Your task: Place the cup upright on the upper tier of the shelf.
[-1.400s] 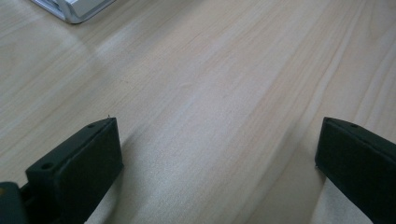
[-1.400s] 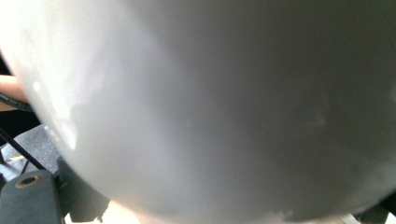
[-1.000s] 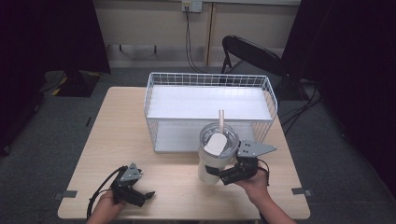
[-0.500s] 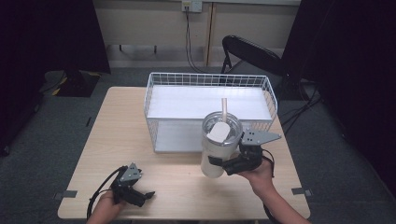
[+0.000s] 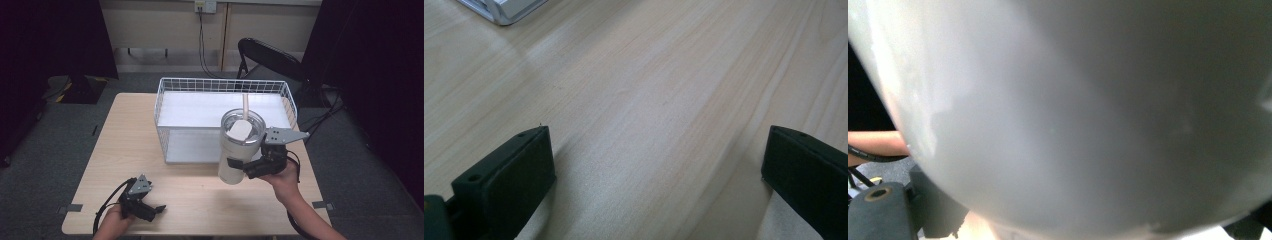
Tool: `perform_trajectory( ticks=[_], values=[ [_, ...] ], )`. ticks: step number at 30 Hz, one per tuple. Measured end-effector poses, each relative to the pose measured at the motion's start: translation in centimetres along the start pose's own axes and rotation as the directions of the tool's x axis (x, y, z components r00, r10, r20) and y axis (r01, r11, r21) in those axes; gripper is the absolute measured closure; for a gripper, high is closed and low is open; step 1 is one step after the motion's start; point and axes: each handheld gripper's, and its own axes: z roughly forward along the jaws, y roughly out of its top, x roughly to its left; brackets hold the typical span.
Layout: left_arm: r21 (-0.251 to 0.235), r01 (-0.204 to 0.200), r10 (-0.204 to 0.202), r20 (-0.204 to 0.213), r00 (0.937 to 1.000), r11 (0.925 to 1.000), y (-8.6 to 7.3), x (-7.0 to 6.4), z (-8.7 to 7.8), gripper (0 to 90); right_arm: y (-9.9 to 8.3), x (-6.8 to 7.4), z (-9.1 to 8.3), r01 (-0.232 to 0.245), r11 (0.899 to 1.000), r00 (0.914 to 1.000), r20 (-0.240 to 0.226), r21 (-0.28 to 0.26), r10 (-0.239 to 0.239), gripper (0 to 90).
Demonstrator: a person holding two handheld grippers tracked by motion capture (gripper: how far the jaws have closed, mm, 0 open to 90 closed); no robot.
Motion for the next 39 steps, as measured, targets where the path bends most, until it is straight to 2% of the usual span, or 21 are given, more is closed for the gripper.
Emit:
perform_trajectory(
  ticks=[8, 21, 39],
  values=[
    [0.0, 0.0, 0.0, 0.0, 1.0, 1.0, 0.0, 0.0, 0.0, 0.0, 1.6, -0.5, -0.4, -0.006, 1.0, 0.9998, 0.017, 0.023, 0.006, 9.5],
    [0.0, 0.0, 0.0, 0.0, 1.0, 1.0, 0.0, 0.0, 0.0, 0.0, 4.1, -1.0, -1.0, 0.001, 1.0, 0.999, 0.044, -0.004, -0.001, 9.6],
    [0.0, 0.0, 0.0, 0.0, 1.0, 1.0, 0.0, 0.0, 0.0, 0.0, 7.3, -2.1, -0.7, -0.022, 0.999, 0.9974, 0.068, -0.026, 0.024, 9.6]
  ],
)
